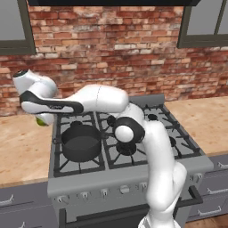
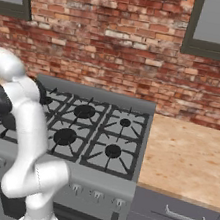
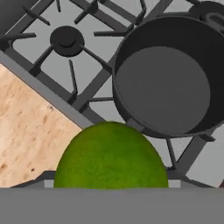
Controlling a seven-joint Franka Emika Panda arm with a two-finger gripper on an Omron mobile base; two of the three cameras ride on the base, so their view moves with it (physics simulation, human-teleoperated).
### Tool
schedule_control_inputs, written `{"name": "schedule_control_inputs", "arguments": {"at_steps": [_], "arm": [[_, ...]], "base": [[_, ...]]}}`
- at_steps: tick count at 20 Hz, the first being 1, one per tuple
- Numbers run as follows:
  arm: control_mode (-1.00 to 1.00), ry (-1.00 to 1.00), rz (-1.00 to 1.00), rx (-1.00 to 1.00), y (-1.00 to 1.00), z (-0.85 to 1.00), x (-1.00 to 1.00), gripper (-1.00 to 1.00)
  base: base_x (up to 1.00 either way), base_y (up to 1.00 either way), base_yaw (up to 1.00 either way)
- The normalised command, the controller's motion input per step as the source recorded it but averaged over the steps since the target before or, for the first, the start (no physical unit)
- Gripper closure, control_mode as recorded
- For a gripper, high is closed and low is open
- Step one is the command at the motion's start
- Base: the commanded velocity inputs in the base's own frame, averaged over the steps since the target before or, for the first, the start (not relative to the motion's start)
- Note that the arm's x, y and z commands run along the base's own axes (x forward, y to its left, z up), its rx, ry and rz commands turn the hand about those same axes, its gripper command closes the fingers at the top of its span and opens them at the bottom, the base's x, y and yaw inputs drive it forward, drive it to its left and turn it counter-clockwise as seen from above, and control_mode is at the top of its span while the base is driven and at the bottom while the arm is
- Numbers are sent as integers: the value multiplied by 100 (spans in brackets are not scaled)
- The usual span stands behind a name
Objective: Turn on the burner for the pot on the stove. Wait thirty seconds for the pot to heat up. Then add the lime to the pot.
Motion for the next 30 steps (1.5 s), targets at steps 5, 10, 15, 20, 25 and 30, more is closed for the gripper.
{"name": "schedule_control_inputs", "arguments": {"at_steps": [5, 10, 15, 20, 25, 30], "arm": [[-100, -21, -1, 0, -81, 23, -100, 100], [-100, -19, 0, 1, -98, 16, -100, 100], [-100, -4, -14, 3, -86, 74, -64, 100], [-100, 7, -19, 2, -51, 100, 0, 100], [-100, 15, -13, 4, -60, 97, 0, 100], [-100, 34, -1, 1, -31, 3, 21, 100]], "base": [[0, 0, 0], [0, 0, 0], [0, 0, 0], [0, 0, 0], [0, 0, 0], [0, 0, 0]]}}
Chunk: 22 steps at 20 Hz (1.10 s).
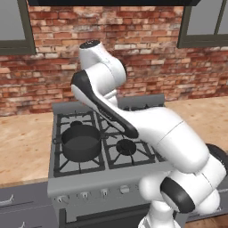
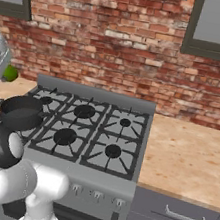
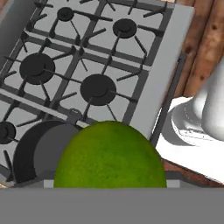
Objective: Turn on the burner for the pot on the stove. Wait thirty seconds for the pot to heat up. Then add the lime to the pot.
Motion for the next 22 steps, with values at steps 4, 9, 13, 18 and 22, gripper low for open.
{"name": "schedule_control_inputs", "arguments": {"at_steps": [4, 9, 13, 18, 22], "arm": [[-100, 45, 4, 7, -25, -23, 63, 100], [-100, 26, 3, 2, -6, -42, 56, 100], [-100, 2, 4, 1, 4, -30, 44, 100], [-100, 0, 2, 0, 18, -27, 48, 100], [-100, 0, 0, 2, 10, -17, 49, 100]], "base": [[0, 0, 0], [0, 0, 0], [0, 0, 0], [0, 0, 0], [0, 0, 0]]}}
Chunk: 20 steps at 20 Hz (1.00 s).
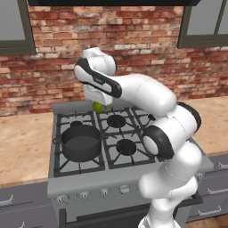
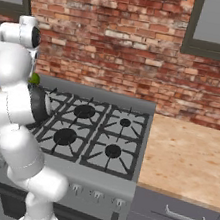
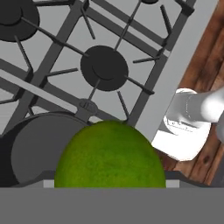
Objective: Turn on the burner for the pot on the stove. Wait thirty seconds for the pot to heat up. Then add the lime to the pot.
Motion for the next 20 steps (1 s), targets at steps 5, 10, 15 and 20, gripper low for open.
{"name": "schedule_control_inputs", "arguments": {"at_steps": [5, 10, 15, 20], "arm": [[-100, 10, 8, 5, 7, -19, 27, 100], [-100, 1, 6, 0, 22, -30, 14, 100], [-100, 1, 3, 0, 38, -27, 23, 100], [-100, 0, 6, 0, 26, -21, 28, 100]], "base": [[0, 0, 0], [0, 0, 0], [0, 0, 0], [0, 0, 0]]}}
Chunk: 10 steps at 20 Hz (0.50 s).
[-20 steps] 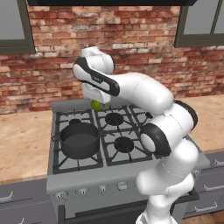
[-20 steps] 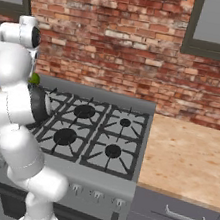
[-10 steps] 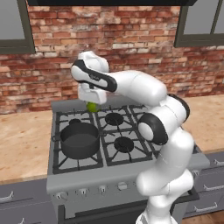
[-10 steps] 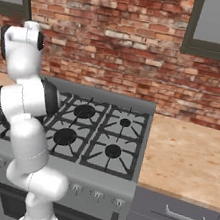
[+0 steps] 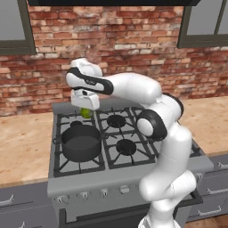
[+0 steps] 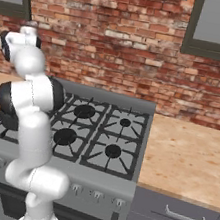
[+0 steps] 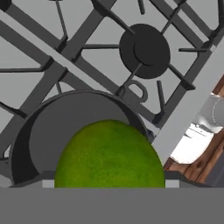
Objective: Turn on the burner for the pot on the stove. Wait thirty seconds for the pot to heat up. Then add the lime to the pot.
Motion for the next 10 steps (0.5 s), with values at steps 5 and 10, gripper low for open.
{"name": "schedule_control_inputs", "arguments": {"at_steps": [5, 10], "arm": [[-100, 0, 5, 0, 17, -27, 31, 100], [-100, 0, 0, 0, 10, -35, 8, 100]], "base": [[0, 0, 0], [0, 0, 0]]}}
